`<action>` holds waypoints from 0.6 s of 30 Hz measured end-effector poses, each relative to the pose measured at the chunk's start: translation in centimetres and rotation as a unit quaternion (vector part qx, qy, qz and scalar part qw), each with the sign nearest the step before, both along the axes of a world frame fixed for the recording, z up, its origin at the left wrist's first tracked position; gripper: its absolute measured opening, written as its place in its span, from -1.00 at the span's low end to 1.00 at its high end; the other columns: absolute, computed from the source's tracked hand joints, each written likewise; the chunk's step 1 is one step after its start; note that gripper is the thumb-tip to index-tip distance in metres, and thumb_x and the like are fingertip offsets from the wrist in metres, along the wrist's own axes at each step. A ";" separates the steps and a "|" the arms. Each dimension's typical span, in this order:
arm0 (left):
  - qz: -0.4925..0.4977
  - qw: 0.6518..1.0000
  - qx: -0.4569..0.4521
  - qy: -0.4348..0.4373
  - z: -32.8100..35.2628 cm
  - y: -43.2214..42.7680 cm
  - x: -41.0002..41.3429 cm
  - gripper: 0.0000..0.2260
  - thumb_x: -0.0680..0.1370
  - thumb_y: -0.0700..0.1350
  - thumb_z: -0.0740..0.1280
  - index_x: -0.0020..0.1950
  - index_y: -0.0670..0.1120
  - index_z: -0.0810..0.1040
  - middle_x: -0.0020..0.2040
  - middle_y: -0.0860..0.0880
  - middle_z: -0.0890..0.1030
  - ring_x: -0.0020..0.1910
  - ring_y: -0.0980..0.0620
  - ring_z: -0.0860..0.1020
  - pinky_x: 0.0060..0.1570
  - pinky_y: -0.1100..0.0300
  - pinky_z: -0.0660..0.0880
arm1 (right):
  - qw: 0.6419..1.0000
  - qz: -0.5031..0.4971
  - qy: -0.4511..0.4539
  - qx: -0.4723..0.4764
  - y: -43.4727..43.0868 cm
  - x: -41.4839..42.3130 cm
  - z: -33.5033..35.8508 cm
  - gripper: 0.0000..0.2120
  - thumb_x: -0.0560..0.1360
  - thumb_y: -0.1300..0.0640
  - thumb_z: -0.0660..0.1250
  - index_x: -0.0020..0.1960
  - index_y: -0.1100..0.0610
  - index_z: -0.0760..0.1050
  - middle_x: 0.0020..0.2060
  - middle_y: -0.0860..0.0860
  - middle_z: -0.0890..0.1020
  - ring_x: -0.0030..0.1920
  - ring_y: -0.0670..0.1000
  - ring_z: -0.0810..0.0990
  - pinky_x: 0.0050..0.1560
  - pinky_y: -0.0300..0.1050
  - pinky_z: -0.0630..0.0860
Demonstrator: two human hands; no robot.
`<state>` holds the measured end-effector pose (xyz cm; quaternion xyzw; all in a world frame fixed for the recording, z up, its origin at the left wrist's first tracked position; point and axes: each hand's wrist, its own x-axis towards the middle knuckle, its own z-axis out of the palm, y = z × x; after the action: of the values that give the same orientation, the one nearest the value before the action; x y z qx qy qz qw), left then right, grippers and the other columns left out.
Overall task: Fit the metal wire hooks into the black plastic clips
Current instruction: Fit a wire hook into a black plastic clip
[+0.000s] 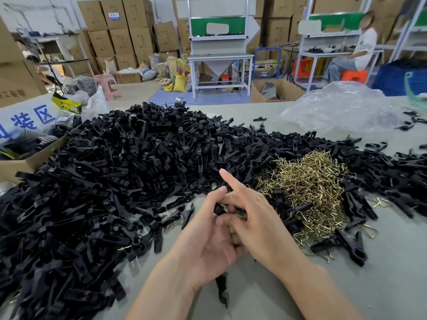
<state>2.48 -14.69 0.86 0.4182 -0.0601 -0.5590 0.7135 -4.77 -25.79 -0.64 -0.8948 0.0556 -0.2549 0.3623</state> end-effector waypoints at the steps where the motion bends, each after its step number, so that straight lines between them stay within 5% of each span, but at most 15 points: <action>1: -0.001 1.000 0.003 -0.006 0.0 -0.1 0.0 -0.64 0.48 0.22 0.39 -0.19 -0.09 0.53 -0.27 -0.09 0.60 -0.24 -0.05 0.62 -0.02 0.04 0.57 | 1.000 0.003 0.000 0.002 0.0 0.0 -0.1 -0.15 0.57 0.14 0.36 0.47 -0.56 -0.05 0.12 -0.42 0.50 0.30 -0.36 0.30 0.37 -0.30 0.26; 8: 0.027 0.999 0.007 -0.024 0.0 -0.8 0.0 -0.67 0.48 0.19 0.37 -0.24 -0.07 0.57 -0.29 -0.06 0.57 -0.17 -0.05 0.54 0.38 -0.13 0.38 | 0.999 -0.010 0.004 0.030 -0.4 0.4 -0.4 -0.23 0.57 0.16 0.39 0.46 -0.53 0.13 0.08 -0.29 0.60 0.11 -0.11 0.60 0.24 0.02 0.54; 12: 0.030 0.999 0.010 -0.018 -0.2 -1.0 0.1 -0.62 0.53 0.19 0.33 0.08 -0.12 0.55 -0.07 -0.15 0.54 0.03 -0.16 0.46 0.40 -0.17 0.35 | 0.999 -0.004 0.010 0.042 -0.5 0.5 -0.6 -0.20 0.55 0.15 0.41 0.45 -0.56 0.10 0.10 -0.26 0.65 0.08 -0.11 0.60 0.22 0.04 0.54; 15: 0.055 0.998 0.012 -0.007 -0.2 -0.9 0.1 -0.69 0.51 0.15 0.34 -0.10 -0.11 0.53 -0.23 -0.06 0.55 -0.17 -0.05 0.51 0.19 -0.03 0.48 | 0.998 0.022 0.016 0.063 -0.6 0.5 -0.8 -0.20 0.57 0.16 0.39 0.43 -0.58 0.10 0.14 -0.34 0.63 0.04 -0.18 0.62 0.20 -0.04 0.56; 18: 0.051 0.999 0.000 0.016 0.0 -0.6 0.3 -0.72 0.48 0.13 0.34 -0.25 -0.07 0.46 -0.26 -0.03 0.51 -0.28 0.02 0.50 -0.09 0.11 0.49 | 0.995 0.044 0.021 0.091 -1.1 0.7 -1.1 -0.23 0.57 0.19 0.39 0.44 -0.53 0.15 0.15 -0.45 0.58 -0.03 -0.27 0.61 0.06 -0.32 0.54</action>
<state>2.76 -15.31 0.88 0.4116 -0.0271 -0.5286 0.7419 -4.04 -26.89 -1.77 -0.8647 0.0467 -0.2137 0.4521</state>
